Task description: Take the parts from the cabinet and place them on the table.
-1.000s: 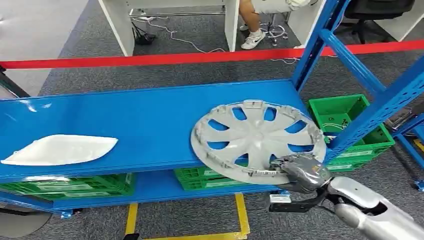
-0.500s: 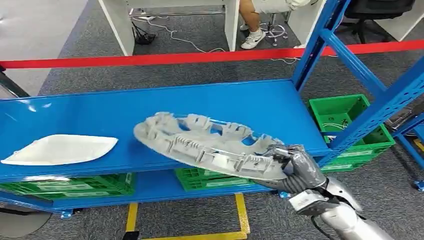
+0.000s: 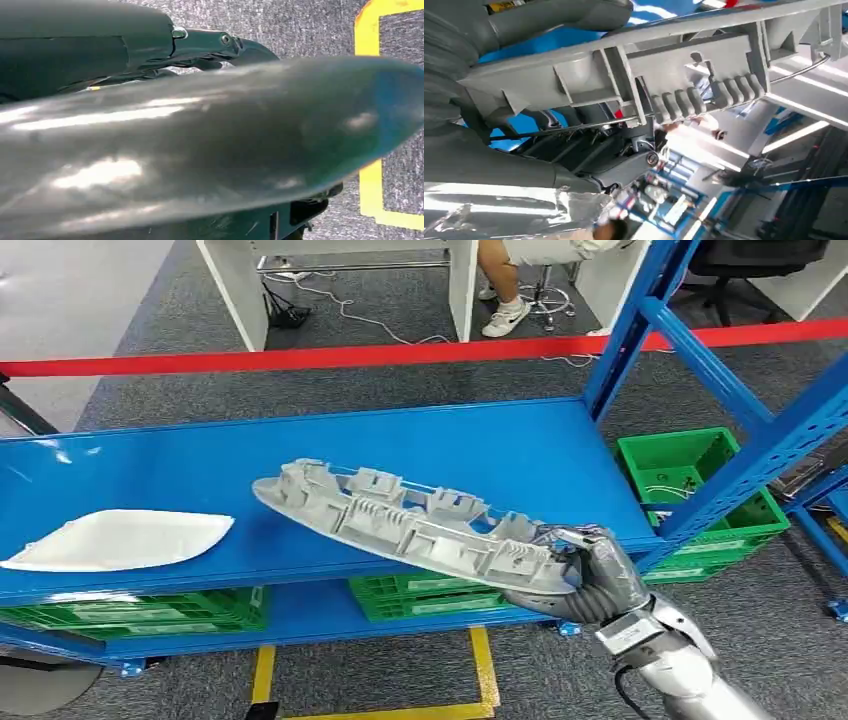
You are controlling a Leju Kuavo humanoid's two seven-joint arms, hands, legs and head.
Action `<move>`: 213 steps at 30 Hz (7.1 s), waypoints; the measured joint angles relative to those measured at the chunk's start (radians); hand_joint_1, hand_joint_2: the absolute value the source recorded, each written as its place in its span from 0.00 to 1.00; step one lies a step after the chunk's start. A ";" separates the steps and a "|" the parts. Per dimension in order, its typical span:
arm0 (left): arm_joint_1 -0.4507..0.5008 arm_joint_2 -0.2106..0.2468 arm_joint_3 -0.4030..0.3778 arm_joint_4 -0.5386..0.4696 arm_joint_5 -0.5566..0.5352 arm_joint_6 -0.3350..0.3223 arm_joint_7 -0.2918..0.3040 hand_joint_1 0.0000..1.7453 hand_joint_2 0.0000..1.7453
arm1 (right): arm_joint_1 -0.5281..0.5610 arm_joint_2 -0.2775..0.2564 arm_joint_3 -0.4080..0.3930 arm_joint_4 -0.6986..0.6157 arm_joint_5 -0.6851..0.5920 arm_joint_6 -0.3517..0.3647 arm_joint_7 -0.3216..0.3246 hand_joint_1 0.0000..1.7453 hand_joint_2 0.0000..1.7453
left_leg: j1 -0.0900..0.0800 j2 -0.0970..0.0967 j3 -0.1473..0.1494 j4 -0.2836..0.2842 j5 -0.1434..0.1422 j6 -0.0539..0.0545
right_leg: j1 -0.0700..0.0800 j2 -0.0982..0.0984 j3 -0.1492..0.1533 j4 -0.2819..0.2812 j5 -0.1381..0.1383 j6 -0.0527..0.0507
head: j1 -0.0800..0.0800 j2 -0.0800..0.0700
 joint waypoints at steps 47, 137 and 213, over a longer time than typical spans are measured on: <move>-0.004 0.032 -0.007 0.000 0.075 0.063 -0.125 0.00 1.00 | -0.268 0.060 -0.024 -0.025 -0.510 0.388 0.120 1.00 1.00 | 0.000 0.000 -0.002 0.001 0.000 0.000 | -0.001 0.000 -0.001 0.000 0.001 0.000 | 0.000 0.000; -0.022 0.047 0.037 -0.001 0.152 0.075 -0.261 0.00 1.00 | -0.357 0.039 -0.060 0.146 -0.712 0.557 0.188 1.00 1.00 | 0.005 0.010 -0.073 0.008 0.028 -0.019 | 0.007 -0.011 0.079 -0.039 -0.035 -0.019 | 0.005 0.000; -0.024 0.036 -0.076 -0.001 0.096 0.320 -0.156 0.00 1.00 | -0.255 0.001 -0.125 0.111 -0.585 0.551 0.125 1.00 1.00 | 0.000 0.045 0.014 -0.003 -0.013 0.019 | 0.009 -0.102 -0.001 0.015 -0.022 0.007 | -0.004 0.000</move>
